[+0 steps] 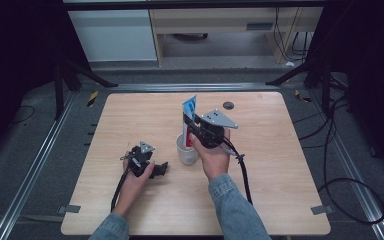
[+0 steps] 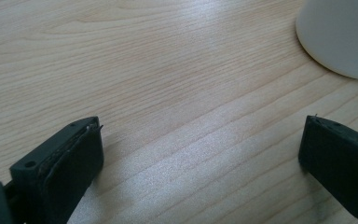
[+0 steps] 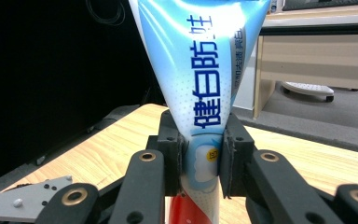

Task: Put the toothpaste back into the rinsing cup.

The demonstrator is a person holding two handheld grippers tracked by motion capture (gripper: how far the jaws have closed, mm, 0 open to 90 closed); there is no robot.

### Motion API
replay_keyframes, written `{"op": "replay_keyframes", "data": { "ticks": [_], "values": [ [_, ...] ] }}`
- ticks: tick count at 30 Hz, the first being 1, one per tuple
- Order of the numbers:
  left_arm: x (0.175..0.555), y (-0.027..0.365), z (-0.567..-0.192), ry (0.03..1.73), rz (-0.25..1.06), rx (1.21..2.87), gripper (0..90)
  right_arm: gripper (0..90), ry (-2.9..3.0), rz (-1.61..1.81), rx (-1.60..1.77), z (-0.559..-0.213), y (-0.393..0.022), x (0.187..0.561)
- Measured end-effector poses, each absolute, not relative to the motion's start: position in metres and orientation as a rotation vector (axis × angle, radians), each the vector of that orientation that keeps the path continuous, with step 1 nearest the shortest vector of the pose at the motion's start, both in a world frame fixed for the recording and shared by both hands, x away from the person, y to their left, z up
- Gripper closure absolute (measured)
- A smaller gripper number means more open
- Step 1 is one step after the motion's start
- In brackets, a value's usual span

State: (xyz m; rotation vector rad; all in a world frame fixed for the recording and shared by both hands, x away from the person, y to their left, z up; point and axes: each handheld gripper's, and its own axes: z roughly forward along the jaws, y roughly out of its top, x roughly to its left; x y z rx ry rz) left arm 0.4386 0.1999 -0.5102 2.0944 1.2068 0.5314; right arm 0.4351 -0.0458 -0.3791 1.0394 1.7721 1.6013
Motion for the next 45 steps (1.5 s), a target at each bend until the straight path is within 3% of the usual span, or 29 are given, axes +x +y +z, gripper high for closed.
{"op": "replay_keyframes", "data": {
  "ticks": [45],
  "values": [
    [0.439,0.200,-0.510,1.206,0.529,2.092,0.0,73.2,1.768,1.511,1.063,-0.413,-0.033,0.434]
  ]
}}
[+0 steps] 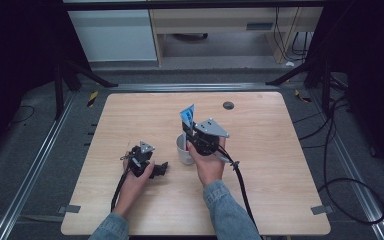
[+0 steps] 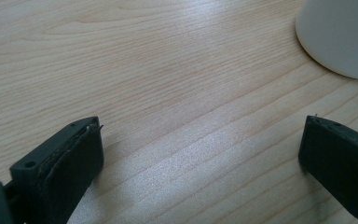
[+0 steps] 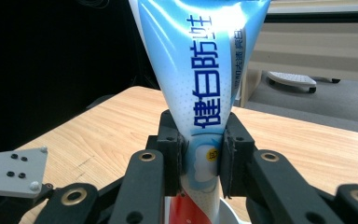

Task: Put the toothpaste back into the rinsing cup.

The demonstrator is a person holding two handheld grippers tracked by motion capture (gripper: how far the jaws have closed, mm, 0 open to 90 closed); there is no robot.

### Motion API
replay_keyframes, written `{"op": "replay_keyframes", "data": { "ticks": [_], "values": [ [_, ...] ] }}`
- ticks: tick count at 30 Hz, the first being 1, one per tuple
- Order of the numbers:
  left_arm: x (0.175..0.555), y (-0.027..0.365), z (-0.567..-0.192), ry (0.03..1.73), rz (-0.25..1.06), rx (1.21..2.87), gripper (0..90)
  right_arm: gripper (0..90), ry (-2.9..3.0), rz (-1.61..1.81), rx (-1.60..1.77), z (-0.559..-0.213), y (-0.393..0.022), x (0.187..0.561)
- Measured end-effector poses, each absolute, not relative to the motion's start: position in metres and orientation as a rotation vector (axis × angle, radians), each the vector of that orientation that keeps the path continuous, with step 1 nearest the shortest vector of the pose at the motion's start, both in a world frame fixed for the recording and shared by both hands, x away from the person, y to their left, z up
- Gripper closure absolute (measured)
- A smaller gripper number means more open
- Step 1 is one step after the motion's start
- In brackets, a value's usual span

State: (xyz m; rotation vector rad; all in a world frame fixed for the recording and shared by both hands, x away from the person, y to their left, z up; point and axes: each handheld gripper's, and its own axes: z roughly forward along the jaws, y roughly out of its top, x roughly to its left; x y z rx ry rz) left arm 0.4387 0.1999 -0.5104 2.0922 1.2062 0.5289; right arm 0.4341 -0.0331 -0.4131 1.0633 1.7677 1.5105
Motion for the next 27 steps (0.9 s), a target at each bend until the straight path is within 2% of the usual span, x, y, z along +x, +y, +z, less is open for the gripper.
{"op": "replay_keyframes", "data": {
  "ticks": [27],
  "values": [
    [0.439,0.200,-0.510,1.205,0.529,2.095,0.0,73.1,1.805,1.495,1.098,-0.428,-0.033,0.437]
  ]
}}
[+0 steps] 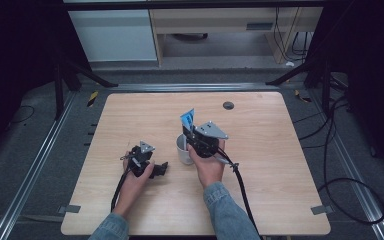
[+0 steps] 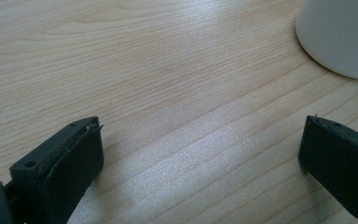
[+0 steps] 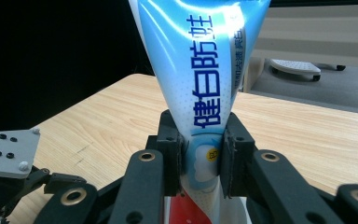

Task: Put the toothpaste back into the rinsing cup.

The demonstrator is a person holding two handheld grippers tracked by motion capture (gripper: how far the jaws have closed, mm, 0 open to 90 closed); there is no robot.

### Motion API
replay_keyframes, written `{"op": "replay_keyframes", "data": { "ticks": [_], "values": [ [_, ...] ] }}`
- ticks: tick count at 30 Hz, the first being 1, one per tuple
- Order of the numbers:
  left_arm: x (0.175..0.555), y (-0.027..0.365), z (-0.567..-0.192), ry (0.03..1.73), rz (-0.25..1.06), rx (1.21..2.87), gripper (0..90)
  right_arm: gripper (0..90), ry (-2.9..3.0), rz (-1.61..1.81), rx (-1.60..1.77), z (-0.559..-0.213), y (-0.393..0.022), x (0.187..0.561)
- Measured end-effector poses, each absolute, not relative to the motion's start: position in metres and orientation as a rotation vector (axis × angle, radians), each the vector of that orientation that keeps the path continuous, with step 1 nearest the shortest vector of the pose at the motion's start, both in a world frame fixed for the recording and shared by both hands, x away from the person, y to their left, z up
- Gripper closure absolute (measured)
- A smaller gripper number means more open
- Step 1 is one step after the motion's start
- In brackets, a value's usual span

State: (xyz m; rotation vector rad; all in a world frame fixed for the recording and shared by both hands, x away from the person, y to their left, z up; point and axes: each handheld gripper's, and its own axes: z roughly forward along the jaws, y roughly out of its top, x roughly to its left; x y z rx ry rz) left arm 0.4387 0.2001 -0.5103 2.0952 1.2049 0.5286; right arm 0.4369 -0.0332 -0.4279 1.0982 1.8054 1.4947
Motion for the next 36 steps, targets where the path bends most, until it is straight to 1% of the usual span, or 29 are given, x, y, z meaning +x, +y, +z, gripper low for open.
{"op": "replay_keyframes", "data": {
  "ticks": [36],
  "values": [
    [0.4387,0.2000,-0.5103,1.205,0.529,2.095,0.0,71.9,1.841,1.563,1.227,-0.4358,-0.0417,0.4467]
  ]
}}
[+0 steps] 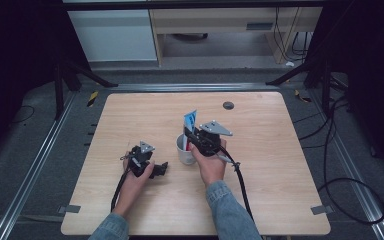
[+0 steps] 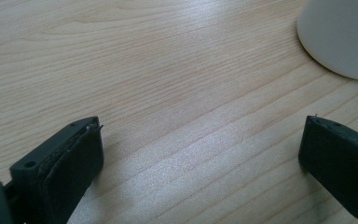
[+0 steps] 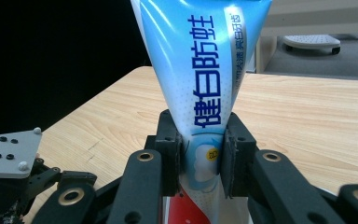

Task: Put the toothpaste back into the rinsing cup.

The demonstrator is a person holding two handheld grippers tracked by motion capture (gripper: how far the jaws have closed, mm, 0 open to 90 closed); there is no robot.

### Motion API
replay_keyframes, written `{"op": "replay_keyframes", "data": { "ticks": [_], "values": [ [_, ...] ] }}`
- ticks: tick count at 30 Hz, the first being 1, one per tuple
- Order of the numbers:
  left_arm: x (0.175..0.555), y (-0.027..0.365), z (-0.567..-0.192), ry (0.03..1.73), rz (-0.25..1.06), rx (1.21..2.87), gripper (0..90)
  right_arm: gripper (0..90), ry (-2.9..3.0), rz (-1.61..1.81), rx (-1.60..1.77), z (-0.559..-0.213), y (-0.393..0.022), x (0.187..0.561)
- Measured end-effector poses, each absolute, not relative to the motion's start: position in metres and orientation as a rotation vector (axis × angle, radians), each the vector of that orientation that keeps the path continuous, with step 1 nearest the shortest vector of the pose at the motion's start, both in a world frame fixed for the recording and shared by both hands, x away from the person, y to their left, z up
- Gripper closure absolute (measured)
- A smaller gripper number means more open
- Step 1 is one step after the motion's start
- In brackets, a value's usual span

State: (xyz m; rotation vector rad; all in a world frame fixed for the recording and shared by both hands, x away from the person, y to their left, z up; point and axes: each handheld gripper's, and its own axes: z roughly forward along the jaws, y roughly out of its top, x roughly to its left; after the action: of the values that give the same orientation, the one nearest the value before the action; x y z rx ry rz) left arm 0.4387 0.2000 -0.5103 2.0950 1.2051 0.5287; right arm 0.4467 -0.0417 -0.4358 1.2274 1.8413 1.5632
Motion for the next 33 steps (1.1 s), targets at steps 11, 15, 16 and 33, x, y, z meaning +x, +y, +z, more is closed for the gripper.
{"op": "replay_keyframes", "data": {
  "ticks": [11,15,16,33],
  "values": [
    [0.439,0.200,-0.510,1.205,0.529,2.095,0.0,70.0,1.848,1.541,1.234,-0.435,-0.047,0.449],
    [0.439,0.200,-0.510,1.205,0.529,2.096,0.0,69.0,1.855,1.520,1.219,-0.435,-0.047,0.449],
    [0.439,0.200,-0.510,1.205,0.528,2.095,0.0,68.9,1.856,1.520,1.219,-0.435,-0.047,0.449],
    [0.439,0.200,-0.510,1.204,0.528,2.096,0.0,59.0,1.856,1.488,1.240,-0.435,-0.054,0.449]
  ]
}}
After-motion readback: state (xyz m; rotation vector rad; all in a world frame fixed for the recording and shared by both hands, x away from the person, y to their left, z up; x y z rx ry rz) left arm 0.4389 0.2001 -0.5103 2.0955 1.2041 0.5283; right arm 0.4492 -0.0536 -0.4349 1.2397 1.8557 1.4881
